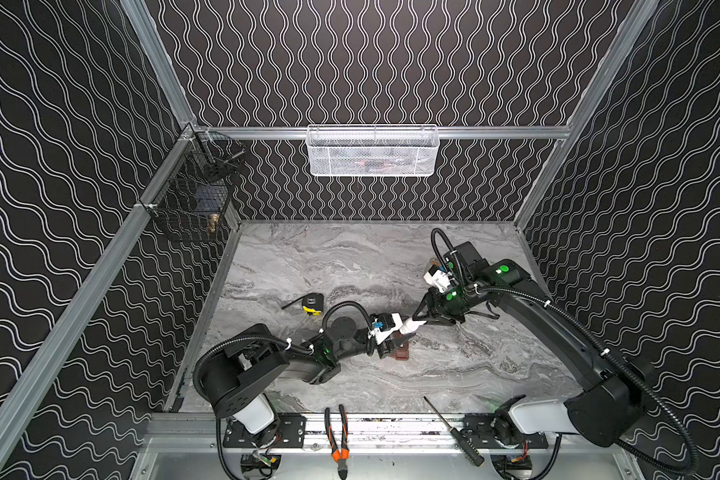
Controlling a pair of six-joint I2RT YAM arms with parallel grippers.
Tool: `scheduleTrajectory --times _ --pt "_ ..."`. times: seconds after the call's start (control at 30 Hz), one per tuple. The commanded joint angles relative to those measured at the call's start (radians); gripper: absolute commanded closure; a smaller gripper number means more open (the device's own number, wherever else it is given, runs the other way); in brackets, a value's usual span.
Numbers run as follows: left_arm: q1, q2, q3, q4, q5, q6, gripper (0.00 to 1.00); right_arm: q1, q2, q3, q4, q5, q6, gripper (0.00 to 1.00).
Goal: Sort the pills into containers
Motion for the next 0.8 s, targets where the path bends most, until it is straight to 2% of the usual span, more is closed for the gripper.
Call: scheduleTrajectory --times 0.0,0.33,0.77 --pt "0.002 -0.009 0.005 0.03 0.016 -0.002 0.53 0.001 0.002 0.002 0.01 -0.012 -0.008 0.74" --pt "0.002 0.008 0.002 0.035 0.015 -0.006 0.51 0.001 -0.004 -0.005 0.018 -0.021 -0.004 0.74" --pt "0.001 0.006 0.002 0.047 0.02 -0.009 0.68 0.002 -0.01 -0.017 0.029 -0.031 -0.001 0.72"
